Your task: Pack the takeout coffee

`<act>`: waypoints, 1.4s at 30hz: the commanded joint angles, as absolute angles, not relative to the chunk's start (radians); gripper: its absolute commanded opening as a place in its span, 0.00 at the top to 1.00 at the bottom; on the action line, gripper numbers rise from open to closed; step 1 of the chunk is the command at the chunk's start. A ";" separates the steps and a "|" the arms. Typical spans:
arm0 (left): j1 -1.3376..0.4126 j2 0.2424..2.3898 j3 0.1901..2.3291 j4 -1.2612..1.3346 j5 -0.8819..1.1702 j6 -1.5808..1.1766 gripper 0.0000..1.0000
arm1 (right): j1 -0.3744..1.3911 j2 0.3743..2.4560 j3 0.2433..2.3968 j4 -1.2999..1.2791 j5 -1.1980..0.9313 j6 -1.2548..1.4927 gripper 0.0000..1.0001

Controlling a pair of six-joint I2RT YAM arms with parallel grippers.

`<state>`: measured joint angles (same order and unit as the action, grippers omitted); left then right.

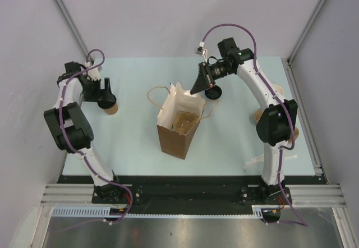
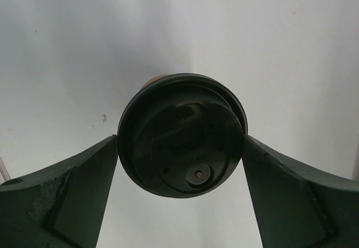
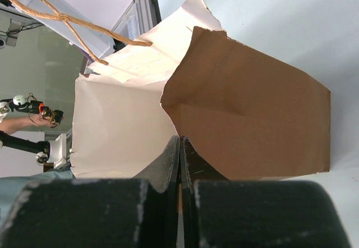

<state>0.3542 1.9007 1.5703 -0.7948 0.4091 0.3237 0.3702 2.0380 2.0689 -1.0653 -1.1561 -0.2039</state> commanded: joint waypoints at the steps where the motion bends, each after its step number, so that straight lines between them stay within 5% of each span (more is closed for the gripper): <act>1: 0.345 1.911 1.571 -0.778 0.396 0.351 0.06 | 0.377 2.034 2.109 -1.066 -1.144 -0.219 1.00; 8: 0.344 1.907 1.568 -0.785 0.399 0.365 0.18 | 0.377 2.033 2.109 -1.066 -1.143 -0.219 1.00; 17: 0.338 1.789 1.581 -0.842 0.402 0.400 0.57 | 0.377 2.011 2.111 -1.074 -1.118 -0.238 0.99; 20: 0.333 1.755 1.629 -0.902 0.422 0.417 0.68 | 0.376 2.008 2.109 -1.078 -1.114 -0.245 0.79; 22: 0.331 1.721 1.678 -0.936 0.457 0.428 0.71 | 0.376 2.005 2.109 -1.084 -1.106 -0.255 0.66; 30: 0.192 1.543 1.968 -1.081 0.612 0.430 0.73 | 0.377 2.009 2.132 -1.091 -1.066 -0.264 0.48; 37: -0.122 1.404 2.066 -1.034 0.595 0.402 0.72 | 0.399 2.020 2.190 -1.123 -0.983 -0.305 0.50; 42: -0.326 1.376 2.089 -1.070 0.580 0.439 0.73 | 0.423 2.010 2.187 -1.121 -0.936 -0.325 0.63</act>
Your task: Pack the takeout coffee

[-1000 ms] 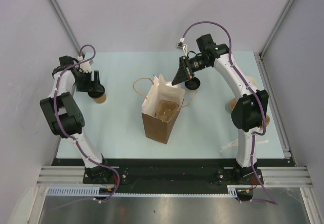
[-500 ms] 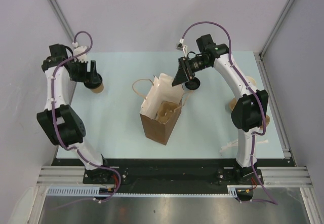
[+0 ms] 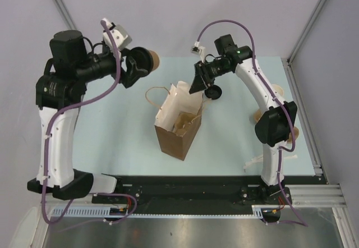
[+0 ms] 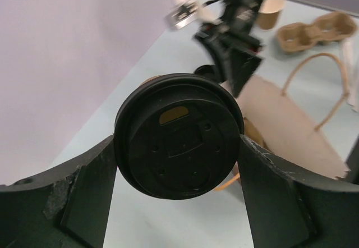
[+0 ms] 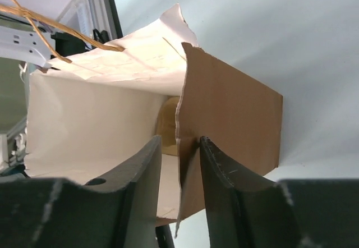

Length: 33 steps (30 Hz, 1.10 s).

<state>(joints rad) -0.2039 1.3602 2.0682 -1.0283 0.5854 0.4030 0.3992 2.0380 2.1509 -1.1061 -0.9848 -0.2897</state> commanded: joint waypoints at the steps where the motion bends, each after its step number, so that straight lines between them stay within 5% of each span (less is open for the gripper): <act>1: -0.415 1.376 2.101 -1.084 0.563 0.469 0.73 | 0.429 2.006 2.187 -1.121 -0.933 -0.327 0.66; 5: -0.606 1.410 2.082 -1.160 0.421 0.518 0.74 | 0.437 2.003 2.192 -1.115 -0.919 -0.311 0.90; 9: -0.730 1.404 1.938 -1.128 0.284 0.554 0.76 | 0.437 1.994 2.186 -1.114 -0.917 -0.291 0.97; 26: -0.798 1.488 1.548 -0.963 0.126 0.569 0.80 | 0.407 1.916 2.062 -1.104 -0.963 -0.219 1.00; 33: -0.724 1.474 1.535 -0.963 0.117 0.609 0.81 | 0.364 1.806 1.850 -1.152 -1.009 -0.261 1.00</act>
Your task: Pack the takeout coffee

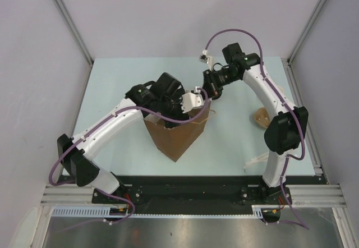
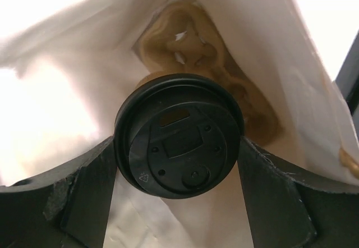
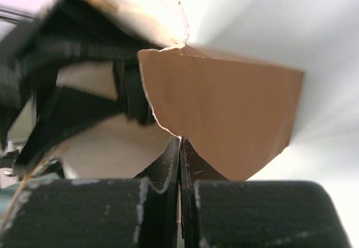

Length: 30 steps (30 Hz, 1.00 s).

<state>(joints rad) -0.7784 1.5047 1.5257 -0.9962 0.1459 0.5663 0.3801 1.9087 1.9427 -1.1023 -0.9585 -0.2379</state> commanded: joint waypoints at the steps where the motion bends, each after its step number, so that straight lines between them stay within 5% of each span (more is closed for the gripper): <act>1: -0.716 1.474 1.546 -0.966 0.118 0.614 0.81 | 0.357 1.792 1.835 -1.178 -1.037 -0.285 1.00; 6: -0.696 1.462 1.568 -0.989 0.179 0.640 0.81 | 0.367 1.710 1.752 -1.256 -1.167 -0.356 0.93; 8: -0.696 1.453 1.563 -0.996 0.213 0.653 0.81 | 0.388 1.681 1.703 -1.299 -1.181 -0.414 0.79; 9: -0.696 1.450 1.554 -0.996 0.219 0.655 0.81 | 0.396 1.675 1.694 -1.310 -1.169 -0.423 0.62; 19: -0.696 1.416 1.499 -0.992 0.267 0.703 0.82 | 0.295 1.789 1.951 -1.204 -1.072 -0.328 0.41; 23: -0.698 1.413 1.486 -0.991 0.270 0.710 0.82 | 0.310 1.787 2.005 -1.053 -0.973 -0.316 0.13; 30: -0.709 1.384 1.462 -0.988 0.282 0.721 0.82 | 0.439 1.801 2.048 -0.990 -0.861 -0.455 0.09</act>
<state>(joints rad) -0.7013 1.4437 1.4761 -0.9970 0.2451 0.6914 0.3706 1.7916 2.0079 -1.0710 -0.9337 -0.3717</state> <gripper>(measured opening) 0.821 0.913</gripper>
